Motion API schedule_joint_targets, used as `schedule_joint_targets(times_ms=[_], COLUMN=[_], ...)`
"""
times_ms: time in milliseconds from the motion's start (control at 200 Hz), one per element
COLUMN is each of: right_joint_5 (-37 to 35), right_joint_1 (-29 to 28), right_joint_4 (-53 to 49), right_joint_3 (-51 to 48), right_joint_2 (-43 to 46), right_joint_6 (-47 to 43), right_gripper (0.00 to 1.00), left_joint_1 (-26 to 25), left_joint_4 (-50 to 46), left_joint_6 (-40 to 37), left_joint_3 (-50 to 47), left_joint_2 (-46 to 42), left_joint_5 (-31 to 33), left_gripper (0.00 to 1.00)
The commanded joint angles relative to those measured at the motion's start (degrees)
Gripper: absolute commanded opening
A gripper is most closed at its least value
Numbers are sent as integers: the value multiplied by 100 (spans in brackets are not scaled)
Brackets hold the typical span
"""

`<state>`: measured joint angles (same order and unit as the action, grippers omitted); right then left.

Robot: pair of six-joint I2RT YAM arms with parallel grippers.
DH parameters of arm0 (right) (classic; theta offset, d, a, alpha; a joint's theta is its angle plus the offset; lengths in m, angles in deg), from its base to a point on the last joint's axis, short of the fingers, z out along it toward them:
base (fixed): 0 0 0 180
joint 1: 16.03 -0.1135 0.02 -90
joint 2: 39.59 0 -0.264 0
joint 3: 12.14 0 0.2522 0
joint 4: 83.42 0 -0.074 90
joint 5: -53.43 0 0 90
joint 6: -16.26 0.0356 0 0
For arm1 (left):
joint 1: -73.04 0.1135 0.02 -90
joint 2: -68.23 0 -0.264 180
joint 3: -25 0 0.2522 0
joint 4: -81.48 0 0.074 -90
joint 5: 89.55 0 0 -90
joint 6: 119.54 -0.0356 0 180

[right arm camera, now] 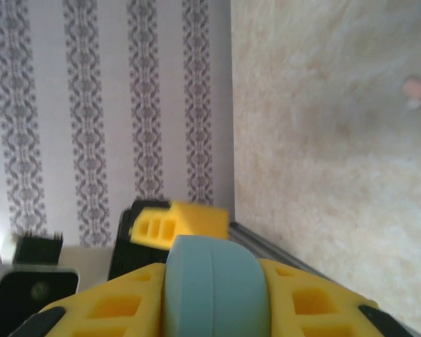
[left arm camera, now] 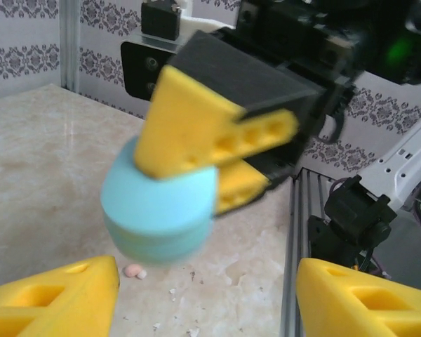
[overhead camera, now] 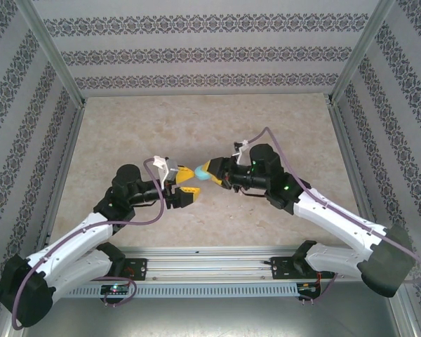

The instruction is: Insert the wireless bluetooth earbuds into the charging case

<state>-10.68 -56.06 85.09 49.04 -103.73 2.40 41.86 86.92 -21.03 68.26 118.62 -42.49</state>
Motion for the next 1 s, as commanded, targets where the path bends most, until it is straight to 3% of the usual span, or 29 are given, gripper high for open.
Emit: schedule_joint_targets(times_ms=[0, 210, 355, 580, 774, 999], right_joint_5=[28, 235, 271, 496, 893, 1048], right_joint_1=[411, 1474, 1963, 2078, 2077, 2048], right_joint_4=[-120, -701, -1110, -958, 709, 457], right_joint_3=[-139, 30, 460, 1307, 1673, 2708], right_joint_2=[178, -158, -968, -2703, -4253, -5561], right_joint_6=[-216, -1079, -1810, -2498, -1879, -2028], right_gripper=[15, 14, 16, 16, 16, 18], left_joint_1=[-56, -47, 36, 233, 365, 477], left_joint_4=[-427, -622, -840, -601, -257, 42], left_joint_6=[-367, -371, 150, 218, 45, 54], left_joint_3=[49, -88, 32, -72, -372, -583], left_joint_2=[-249, -210, 161, 493, 673, 832], left_joint_5=[327, 705, 1019, 1099, 1109, 1146], left_gripper=[69, 70, 66, 66, 68, 68])
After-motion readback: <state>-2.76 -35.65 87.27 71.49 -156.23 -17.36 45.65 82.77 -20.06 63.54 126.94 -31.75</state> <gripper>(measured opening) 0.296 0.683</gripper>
